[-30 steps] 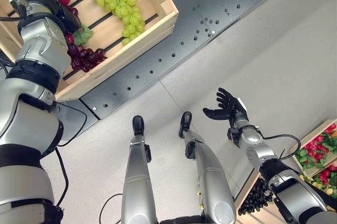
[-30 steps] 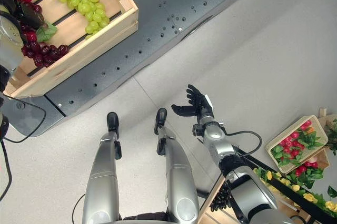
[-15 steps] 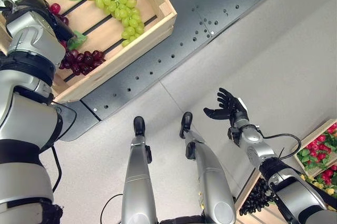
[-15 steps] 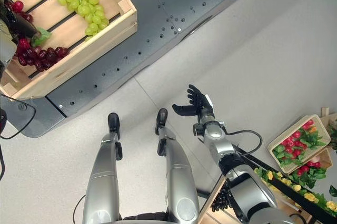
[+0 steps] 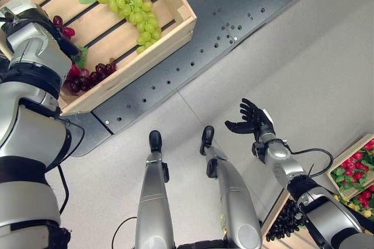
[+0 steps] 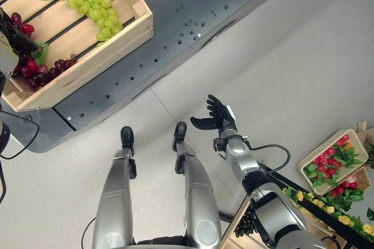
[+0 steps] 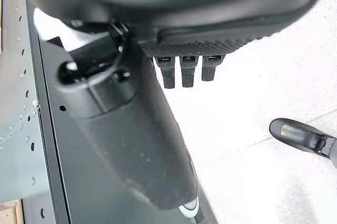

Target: Pick up the fruits from the basket on one side to the basket on the other side

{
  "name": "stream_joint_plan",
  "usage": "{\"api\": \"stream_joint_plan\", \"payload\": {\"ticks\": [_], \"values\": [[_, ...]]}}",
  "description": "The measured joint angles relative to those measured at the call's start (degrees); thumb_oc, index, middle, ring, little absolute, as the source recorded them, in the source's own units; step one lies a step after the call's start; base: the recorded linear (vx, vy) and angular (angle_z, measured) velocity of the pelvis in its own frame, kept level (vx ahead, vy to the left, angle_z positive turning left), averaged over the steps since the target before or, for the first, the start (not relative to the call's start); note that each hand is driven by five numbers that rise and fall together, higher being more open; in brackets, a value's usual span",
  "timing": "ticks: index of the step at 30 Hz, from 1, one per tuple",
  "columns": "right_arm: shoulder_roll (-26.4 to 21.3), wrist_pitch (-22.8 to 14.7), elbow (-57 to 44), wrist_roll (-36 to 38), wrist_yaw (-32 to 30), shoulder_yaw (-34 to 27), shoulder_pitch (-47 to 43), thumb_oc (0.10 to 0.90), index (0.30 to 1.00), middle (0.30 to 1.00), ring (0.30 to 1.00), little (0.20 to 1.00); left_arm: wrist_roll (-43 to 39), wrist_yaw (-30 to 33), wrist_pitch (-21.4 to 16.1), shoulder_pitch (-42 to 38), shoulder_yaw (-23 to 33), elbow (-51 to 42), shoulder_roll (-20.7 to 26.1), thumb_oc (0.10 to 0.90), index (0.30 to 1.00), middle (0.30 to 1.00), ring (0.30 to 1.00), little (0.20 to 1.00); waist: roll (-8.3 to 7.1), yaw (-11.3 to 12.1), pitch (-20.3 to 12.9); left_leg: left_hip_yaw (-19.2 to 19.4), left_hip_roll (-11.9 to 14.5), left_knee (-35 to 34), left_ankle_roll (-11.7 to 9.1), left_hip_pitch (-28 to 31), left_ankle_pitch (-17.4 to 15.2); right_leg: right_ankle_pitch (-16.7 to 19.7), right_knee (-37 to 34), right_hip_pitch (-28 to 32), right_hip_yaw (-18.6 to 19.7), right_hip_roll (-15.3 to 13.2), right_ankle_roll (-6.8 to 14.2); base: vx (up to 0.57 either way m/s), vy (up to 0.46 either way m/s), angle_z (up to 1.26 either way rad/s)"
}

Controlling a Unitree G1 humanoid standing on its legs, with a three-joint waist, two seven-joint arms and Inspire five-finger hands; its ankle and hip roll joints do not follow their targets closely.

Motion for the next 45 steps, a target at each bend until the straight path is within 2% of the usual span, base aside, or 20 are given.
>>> {"api": "stream_joint_plan", "payload": {"ticks": [7, 10, 14, 15, 17, 18, 20, 21, 24, 29, 34, 38, 41, 45], "values": [[0.0, -0.08, -0.02, 0.13, 0.0, 0.0, 0.32, 0.8, 0.9, 0.9, 0.9, 0.9, -1.19, 3.97, -1.85, 1.82, 0.09, -1.62, -0.01, 0.4, 0.3, 0.3, 0.3, 0.3, 0.02, 0.71, 0.01, 0.01, 0.01, -0.08, 0.0, 0.41, 0.0, -0.01, -0.01, 0.38, 0.02, 0.01, -0.01, 0.0, 0.0, 0.0], [0.02, -0.27, -0.36, 0.17, -0.01, 0.02, 0.98, 0.8, 0.9, 0.9, 0.9, 0.9, -7.22, 10.44, -5.11, 5.31, 2.51, -2.98, 0.01, 0.4, 0.3, 0.3, 0.3, 0.3, 0.02, 1.33, 0.02, 0.01, -0.02, -0.76, -0.07, 1.71, 0.16, -0.05, -0.2, 1.53, -0.01, -0.01, -0.08, 0.01, -0.033, 0.03], [0.02, -0.69, -2.63, 0.15, -0.06, -0.03, 2.47, 0.8, 0.9, 0.9, 0.9, 0.9, -15.79, 19.39, -12.3, 9.46, 7.07, -6.36, 0.45, 0.4, 0.3, 0.3, 0.3, 0.3, 0.02, 2.37, 0.02, -0.29, -0.03, -1.94, -0.23, 2.74, 0.9, -0.15, -0.34, 2.44, -0.67, -0.1, -0.23, 0.0, -0.038, 0.07], [0.06, -0.75, -3.02, 0.15, -0.07, -0.02, 2.77, 0.8, 0.9, 0.9, 0.9, 0.9, -16.76, 20.21, -13.13, 9.95, 7.43, -6.93, 0.54, 0.4, 0.3, 0.3, 0.3, 0.3, 0.02, 2.49, 0.02, -0.44, -0.02, -1.93, -0.27, 2.79, 0.92, -0.18, -0.34, 2.55, -0.79, -0.09, -0.26, 0.0, -0.058, 0.11], [0.4, -0.99, -4.38, 0.11, -0.49, -0.04, 3.76, 0.8, 0.9, 0.9, 0.9, 0.9, -19.92, 22.8, -15.78, 12.7, 11.33, -9.92, 0.65, 0.4, 0.3, 0.3, 0.3, 0.3, 0.04, 2.58, 0.03, -0.87, -0.02, -1.99, -0.33, 3.23, 0.97, -0.2, -0.46, 3.29, -1.16, -0.06, -0.3, 0.0, -0.052, 0.08], [0.58, -1.14, -5.63, 0.03, -0.69, -0.05, 4.77, 0.8, 0.9, 0.9, 0.9, 0.9, -22.78, 24.77, -18.27, 15.26, 13.89, -12.09, 0.71, 0.4, 0.3, 0.3, 0.3, 0.3, 0.04, 2.58, 0.03, -1.05, -0.03, -2.27, -0.36, 4.0, 1.02, -0.18, -0.94, 4.16, -1.31, -0.03, -0.27, 0.01, -0.056, 0.05], [0.73, -1.5, -8.13, -0.54, -1.54, -0.07, 6.72, 0.8, 0.9, 0.9, 0.9, 0.9, -26.31, 26.4, -20.89, 19.68, 18.12, -16.05, 0.72, 0.4, 0.3, 0.3, 0.3, 0.3, 0.05, 2.64, 0.04, -1.18, -0.05, -2.92, -0.37, 5.57, 1.05, -0.17, -1.47, 5.83, -1.46, 0.02, -0.25, 0.01, -0.045, 0.04], [0.81, -1.74, -10.11, -0.56, -2.29, -0.09, 8.24, 0.8, 0.9, 0.9, 0.9, 0.9, -29.19, 27.4, -23.37, 23.24, 20.87, -18.86, 0.61, 0.4, 0.3, 0.3, 0.3, 0.3, 0.06, 2.76, 0.05, -1.18, -0.06, -3.63, -0.42, 7.02, 1.11, -0.13, -2.19, 7.25, -1.47, 0.11, -0.18, 0.0, 0.0, 0.0], [0.96, -2.17, -12.52, -0.61, -2.68, -0.36, 10.27, 0.8, 0.9, 0.9, 0.9, 0.9, -35.24, 28.13, -26.87, 28.68, 24.88, -22.77, 0.15, 0.4, 0.3, 0.3, 0.3, 0.3, 0.08, 3.29, 0.06, -1.13, -0.11, -5.33, -0.5, 10.39, 1.37, -0.05, -3.45, 10.38, -1.45, 0.27, -0.05, 0.0, 0.0, 0.0], [1.51, -2.15, -15.99, -0.99, -2.68, -2.22, 12.15, 0.8, 0.9, 0.9, 0.9, 0.9, -40.67, 28.45, -29.63, 34.08, 29.22, -24.54, -0.54, 0.4, 0.3, 0.3, 0.3, 0.3, 0.17, 4.19, 0.12, -0.49, -0.11, -8.0, -0.5, 16.08, 1.68, 0.12, -5.58, 15.42, -1.21, 0.5, 0.18, 0.0, 0.002, -0.02], [1.69, -2.1, -19.53, -3.41, -2.67, -3.14, 14.37, 0.8, 0.9, 0.9, 0.9, 0.9, -40.59, 28.76, -31.57, 40.38, 33.05, -25.9, -1.0, 0.4, 0.3, 0.3, 0.3, 0.3, 0.3, 4.48, 0.15, 0.12, -0.43, -12.6, -0.28, 24.26, 2.51, 0.51, -9.2, 22.99, -1.01, 0.54, 0.79, 0.03, 0.009, -0.02], [1.73, -1.19, -21.49, -3.75, -2.62, -4.64, 15.67, 0.8, 0.9, 0.9, 0.9, 0.9, -40.52, 28.81, -32.11, 41.84, 35.19, -26.77, -0.99, 0.4, 0.3, 0.3, 0.3, 0.3, 0.42, 4.84, 0.1, 0.57, -0.65, -16.95, -0.16, 29.61, 3.68, 0.86, -11.9, 27.38, -0.84, 0.62, 1.22, 0.09, 0.04, 0.0], [1.19, -0.18, -23.99, -5.29, -2.44, -5.98, 16.52, 0.8, 0.9, 0.9, 0.9, 0.9, -40.46, 28.92, -32.78, 44.22, 37.21, -28.5, -0.96, 0.4, 0.3, 0.3, 0.3, 0.3, 1.26, 4.98, -0.02, 1.65, -0.79, -20.23, 0.08, 32.97, 4.58, 1.7, -14.47, 30.08, -0.45, 0.7, 1.57, 0.08, 0.047, -0.08], [-1.1, 0.72, -29.07, -7.43, -1.92, -6.79, 16.81, 0.8, 0.9, 0.9, 0.9, 0.9, -40.44, 29.11, -34.66, 45.54, 38.72, -30.1, -0.98, 0.4, 0.3, 0.3, 0.3, 0.3, 3.31, 4.72, -0.22, 2.19, -1.28, -23.8, 0.41, 36.69, 5.39, 2.5, -17.22, 32.96, 0.29, 0.66, 2.13, 0.09, 0.041, -0.11]]}}
